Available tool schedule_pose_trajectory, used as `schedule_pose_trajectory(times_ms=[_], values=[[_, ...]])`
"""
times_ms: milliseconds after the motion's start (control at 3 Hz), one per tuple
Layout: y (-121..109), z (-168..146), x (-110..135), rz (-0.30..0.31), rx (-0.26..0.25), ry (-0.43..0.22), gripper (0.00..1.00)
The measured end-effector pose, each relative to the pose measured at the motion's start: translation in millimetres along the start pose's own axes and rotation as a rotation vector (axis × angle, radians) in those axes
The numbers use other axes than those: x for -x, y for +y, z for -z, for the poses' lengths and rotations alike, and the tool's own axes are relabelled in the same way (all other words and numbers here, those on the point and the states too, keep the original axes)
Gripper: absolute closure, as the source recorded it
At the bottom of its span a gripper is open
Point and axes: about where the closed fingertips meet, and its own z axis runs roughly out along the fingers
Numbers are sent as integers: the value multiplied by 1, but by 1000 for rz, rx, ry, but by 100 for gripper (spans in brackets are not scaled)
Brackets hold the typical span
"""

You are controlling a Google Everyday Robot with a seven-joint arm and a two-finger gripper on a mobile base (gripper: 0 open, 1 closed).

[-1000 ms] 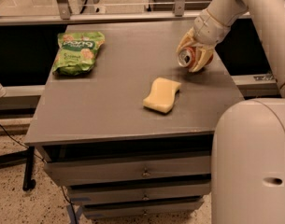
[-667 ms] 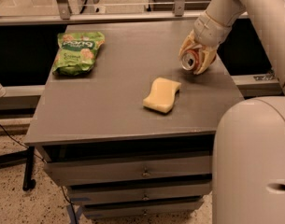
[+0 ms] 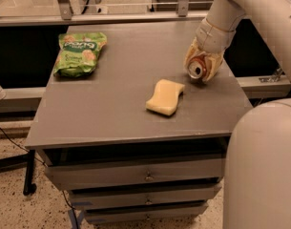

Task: Knock coke can over

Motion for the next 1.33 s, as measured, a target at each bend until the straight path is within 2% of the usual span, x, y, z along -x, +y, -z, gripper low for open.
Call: schedule_pose_trajectory(times_ms=[667,1000,1333], values=[[16,-5,9,44,45,12,14],[21,-6,12,59,55,8,0],[24,-7,15,70,62,5,0]])
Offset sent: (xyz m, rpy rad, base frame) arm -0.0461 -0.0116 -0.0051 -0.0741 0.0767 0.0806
